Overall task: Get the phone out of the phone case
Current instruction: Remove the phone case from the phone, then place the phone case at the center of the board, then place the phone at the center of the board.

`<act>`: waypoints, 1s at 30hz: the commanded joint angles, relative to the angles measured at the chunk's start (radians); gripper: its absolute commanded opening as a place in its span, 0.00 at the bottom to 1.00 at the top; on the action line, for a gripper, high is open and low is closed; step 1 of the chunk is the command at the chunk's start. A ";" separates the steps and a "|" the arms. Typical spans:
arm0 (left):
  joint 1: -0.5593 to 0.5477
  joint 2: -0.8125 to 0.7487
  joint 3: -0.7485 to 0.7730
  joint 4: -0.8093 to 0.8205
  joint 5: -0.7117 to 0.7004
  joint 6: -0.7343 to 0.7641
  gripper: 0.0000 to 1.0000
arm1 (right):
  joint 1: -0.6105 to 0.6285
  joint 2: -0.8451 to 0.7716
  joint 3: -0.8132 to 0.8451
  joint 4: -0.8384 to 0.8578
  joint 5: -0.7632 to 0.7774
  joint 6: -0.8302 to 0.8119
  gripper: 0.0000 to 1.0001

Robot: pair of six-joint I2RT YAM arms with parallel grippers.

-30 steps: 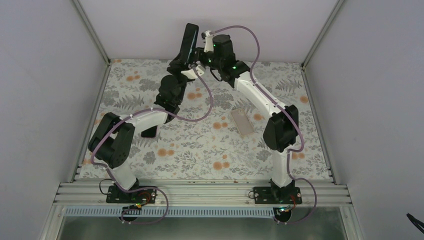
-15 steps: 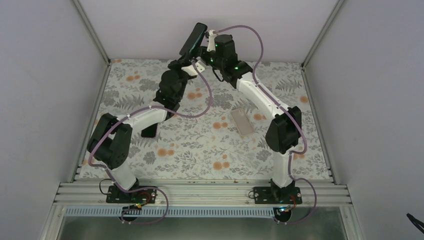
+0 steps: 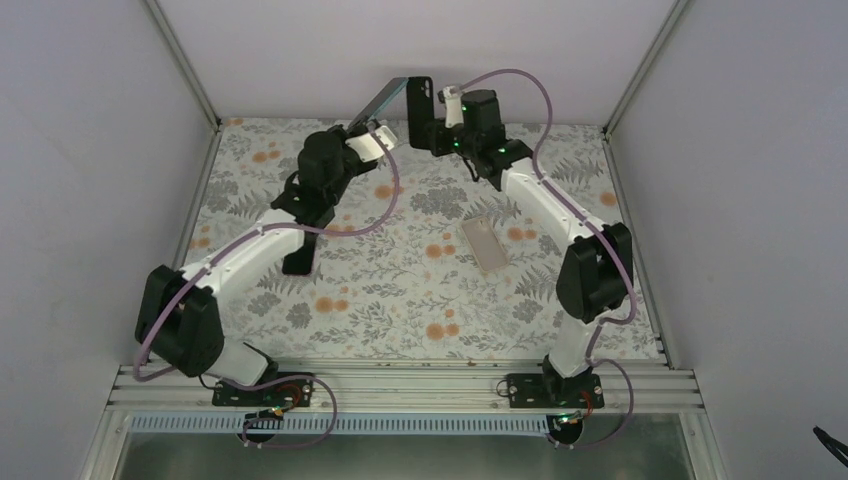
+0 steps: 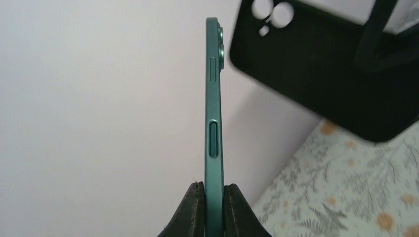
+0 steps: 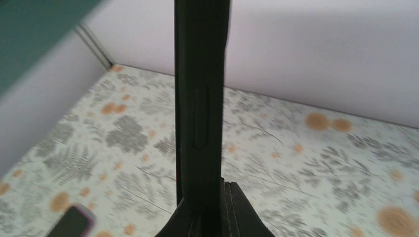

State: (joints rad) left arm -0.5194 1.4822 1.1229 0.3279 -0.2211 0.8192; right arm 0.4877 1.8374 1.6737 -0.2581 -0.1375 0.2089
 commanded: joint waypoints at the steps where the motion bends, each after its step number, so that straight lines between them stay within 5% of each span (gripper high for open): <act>1: 0.027 -0.104 -0.015 -0.182 -0.026 -0.041 0.02 | -0.076 -0.068 -0.079 0.003 0.027 -0.100 0.03; 9: -0.007 -0.230 -0.281 -0.154 -0.229 0.124 0.02 | -0.232 -0.123 -0.153 -0.169 -0.195 -0.213 0.03; 15: -0.042 -0.204 -0.432 -0.102 -0.332 0.130 0.02 | -0.254 -0.074 -0.192 -0.555 -0.487 -0.459 0.03; 25: -0.133 -0.049 -0.562 0.037 -0.396 0.156 0.02 | -0.175 -0.002 -0.379 -0.633 -0.549 -0.570 0.03; 30: -0.149 -0.039 -0.575 -0.017 -0.352 0.134 0.06 | -0.161 0.077 -0.373 -0.650 -0.560 -0.585 0.03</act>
State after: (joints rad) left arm -0.6575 1.4548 0.5503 0.2584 -0.5713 0.9604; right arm 0.3157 1.8679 1.2953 -0.8890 -0.6430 -0.3367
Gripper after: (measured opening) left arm 0.077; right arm 0.062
